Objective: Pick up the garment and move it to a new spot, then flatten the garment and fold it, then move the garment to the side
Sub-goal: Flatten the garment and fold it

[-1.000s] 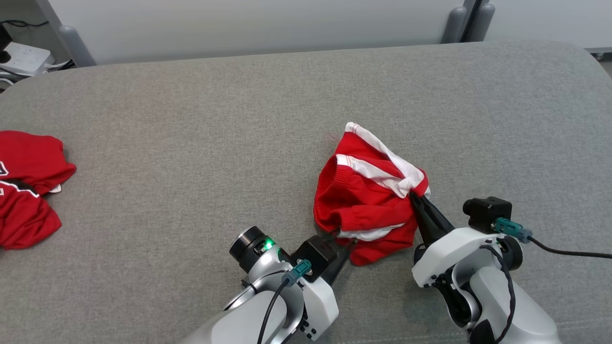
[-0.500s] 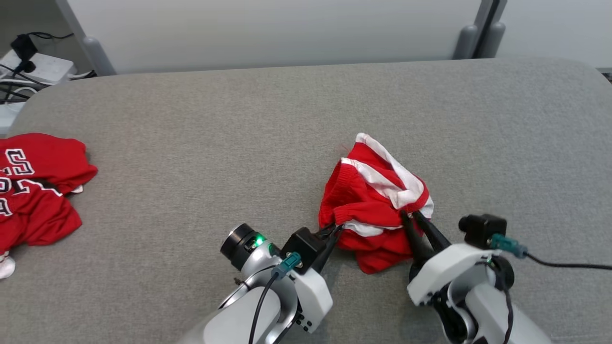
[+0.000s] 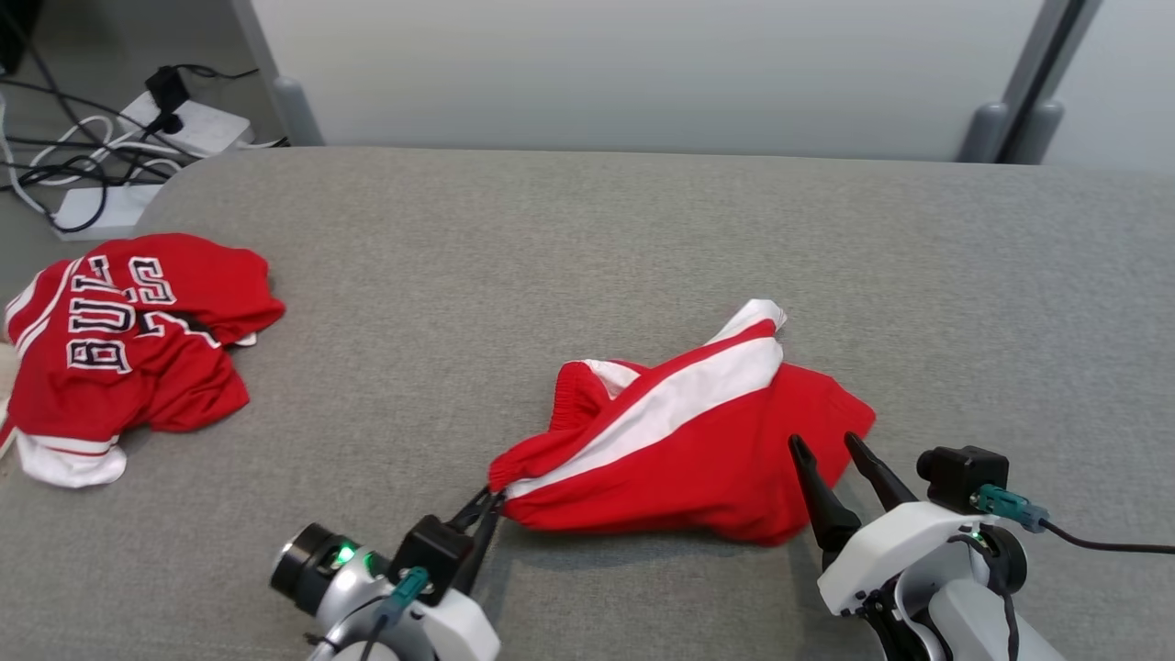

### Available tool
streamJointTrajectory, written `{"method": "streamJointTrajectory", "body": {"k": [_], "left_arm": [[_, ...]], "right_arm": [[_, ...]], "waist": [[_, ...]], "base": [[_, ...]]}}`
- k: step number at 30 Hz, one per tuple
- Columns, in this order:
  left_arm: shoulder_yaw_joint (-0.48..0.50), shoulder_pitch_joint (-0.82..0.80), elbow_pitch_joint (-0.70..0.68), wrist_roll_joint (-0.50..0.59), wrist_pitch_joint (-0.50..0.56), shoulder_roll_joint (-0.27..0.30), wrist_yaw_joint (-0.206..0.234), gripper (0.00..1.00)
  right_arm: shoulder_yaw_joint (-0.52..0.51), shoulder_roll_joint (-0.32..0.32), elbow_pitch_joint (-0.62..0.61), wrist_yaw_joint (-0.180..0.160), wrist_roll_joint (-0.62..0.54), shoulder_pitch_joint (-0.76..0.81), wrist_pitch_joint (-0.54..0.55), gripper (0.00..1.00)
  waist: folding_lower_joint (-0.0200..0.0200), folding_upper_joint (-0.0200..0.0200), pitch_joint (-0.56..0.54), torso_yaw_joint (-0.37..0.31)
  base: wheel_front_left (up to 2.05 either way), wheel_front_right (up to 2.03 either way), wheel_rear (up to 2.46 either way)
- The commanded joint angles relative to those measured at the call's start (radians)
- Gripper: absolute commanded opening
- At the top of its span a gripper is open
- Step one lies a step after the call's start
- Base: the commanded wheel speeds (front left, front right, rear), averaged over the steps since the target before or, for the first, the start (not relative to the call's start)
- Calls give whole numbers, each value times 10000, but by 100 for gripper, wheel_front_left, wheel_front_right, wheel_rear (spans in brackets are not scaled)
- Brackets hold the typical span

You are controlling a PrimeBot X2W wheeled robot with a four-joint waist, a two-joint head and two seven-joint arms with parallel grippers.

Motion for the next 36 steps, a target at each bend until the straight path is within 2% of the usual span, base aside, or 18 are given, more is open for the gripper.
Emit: {"method": "streamJointTrajectory", "body": {"k": [1,8,13,19,27,35,36], "left_arm": [[465,-108,-294,61,-134,325,144,0],[832,361,-529,-60,-87,1166,389,0],[981,506,-669,-166,-70,1366,587,0],[947,268,-884,-145,-39,1136,755,0],[795,-42,-877,-96,-52,761,753,0],[711,-358,-821,-72,-80,380,704,0],[711,-390,-806,-69,-84,352,700,0]], "right_arm": [[174,-14,-244,44,-28,-33,-118,100],[772,-412,-298,44,279,-471,-118,100],[949,-668,-68,44,802,-1209,-118,100],[1317,-1067,863,44,2189,-2290,502,100],[2868,-1648,1543,44,2579,-3343,986,100],[3866,-1679,2563,44,2882,-3849,954,100],[3955,-1670,2640,44,2950,-3892,952,93]], "waist": [[0,0,29,195],[0,0,288,715],[0,0,588,1051],[0,0,1036,1606],[0,0,1430,2046],[0,0,1597,2318],[0,0,1605,2330]], "base": [[0,0,0],[0,0,0],[0,0,0],[0,0,0],[0,0,0],[0,0,0],[0,0,0]]}}
